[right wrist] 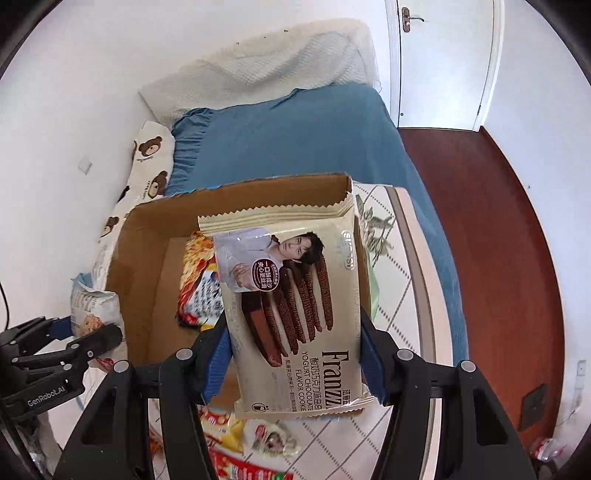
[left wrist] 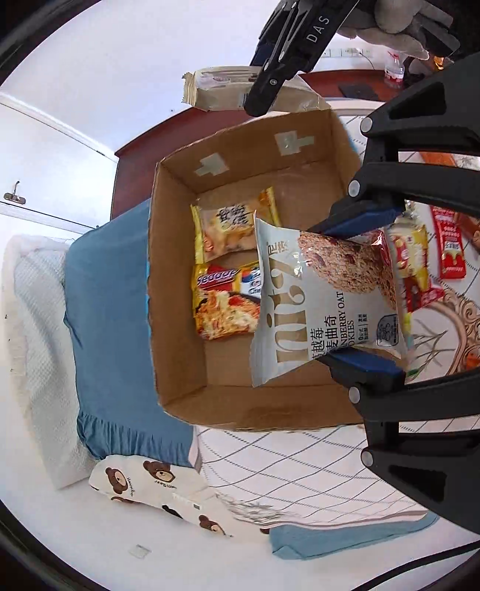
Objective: Organize snacks
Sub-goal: 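Carry both packs into the box and open both tools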
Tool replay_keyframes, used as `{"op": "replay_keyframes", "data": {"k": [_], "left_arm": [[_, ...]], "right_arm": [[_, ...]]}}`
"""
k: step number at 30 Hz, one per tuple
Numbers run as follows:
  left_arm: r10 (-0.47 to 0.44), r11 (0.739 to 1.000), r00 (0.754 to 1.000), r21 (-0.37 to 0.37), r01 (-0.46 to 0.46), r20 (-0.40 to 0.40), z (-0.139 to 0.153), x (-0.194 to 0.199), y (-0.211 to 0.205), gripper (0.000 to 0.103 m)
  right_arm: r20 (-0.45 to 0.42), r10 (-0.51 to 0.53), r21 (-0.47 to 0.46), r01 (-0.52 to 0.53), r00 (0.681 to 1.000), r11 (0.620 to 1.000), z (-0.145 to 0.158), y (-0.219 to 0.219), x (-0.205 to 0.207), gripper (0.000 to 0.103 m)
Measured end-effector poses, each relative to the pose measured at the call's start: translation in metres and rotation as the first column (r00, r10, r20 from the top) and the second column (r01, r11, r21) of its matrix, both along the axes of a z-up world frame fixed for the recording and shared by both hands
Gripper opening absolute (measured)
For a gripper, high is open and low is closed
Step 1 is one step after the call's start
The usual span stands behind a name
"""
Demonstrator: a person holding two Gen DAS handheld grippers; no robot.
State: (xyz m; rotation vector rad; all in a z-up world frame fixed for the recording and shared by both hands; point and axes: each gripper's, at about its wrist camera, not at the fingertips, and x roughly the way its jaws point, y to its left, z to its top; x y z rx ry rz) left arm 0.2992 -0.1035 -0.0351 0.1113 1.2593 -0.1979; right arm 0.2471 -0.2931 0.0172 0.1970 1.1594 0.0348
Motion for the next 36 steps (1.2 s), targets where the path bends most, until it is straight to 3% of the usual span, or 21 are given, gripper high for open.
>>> {"op": "replay_keyframes", "data": {"k": [5,11,14,15,16,17,18,25,36], "left_arm": [[0.054,0.994,0.997,0.093,-0.05,-0.047,-0.03,0.071,0.005,0.052],[0.085,0.989,0.991,0.13,-0.071,-0.105,-0.061,0.118,0.014,0.052],[0.087,0.99,0.985,0.12,-0.069,-0.148,-0.076,0.131,0.019,0.053],[0.1,0.99,0.985,0.116,-0.084,-0.14,-0.077,0.135,0.022,0.06],[0.117,0.989,0.984,0.11,-0.103,-0.134,-0.079,0.139,0.026,0.077],[0.129,0.989,0.982,0.088,-0.117,-0.139,-0.081,0.141,0.029,0.087],[0.134,0.99,0.98,0.056,-0.127,-0.148,-0.082,0.143,0.031,0.093],[0.136,0.991,0.979,0.012,-0.135,-0.153,-0.092,0.136,0.031,0.093],[0.097,0.995,0.995,0.021,-0.096,-0.034,-0.083,0.068,0.017,0.094]], "right_arm": [[-0.063,-0.008,-0.078,0.003,0.998,0.997,-0.017,0.007,0.064,0.063],[-0.136,-0.025,-0.101,0.012,0.99,0.995,-0.057,0.006,0.11,0.063],[-0.166,-0.042,-0.088,0.027,0.985,0.996,-0.077,0.0,0.123,0.069],[-0.185,-0.037,-0.068,0.024,0.982,0.997,-0.084,-0.002,0.129,0.088],[-0.199,-0.039,-0.066,0.026,0.979,0.997,-0.089,-0.002,0.132,0.092],[-0.204,-0.031,-0.045,0.023,0.979,0.999,-0.094,-0.001,0.135,0.094],[-0.211,-0.03,-0.046,0.02,0.977,0.999,-0.098,0.0,0.136,0.094],[-0.209,-0.02,-0.083,0.003,0.978,0.997,-0.109,0.008,0.139,0.095],[-0.153,-0.027,-0.055,0.019,0.988,0.998,-0.102,0.009,0.085,0.095]]}}
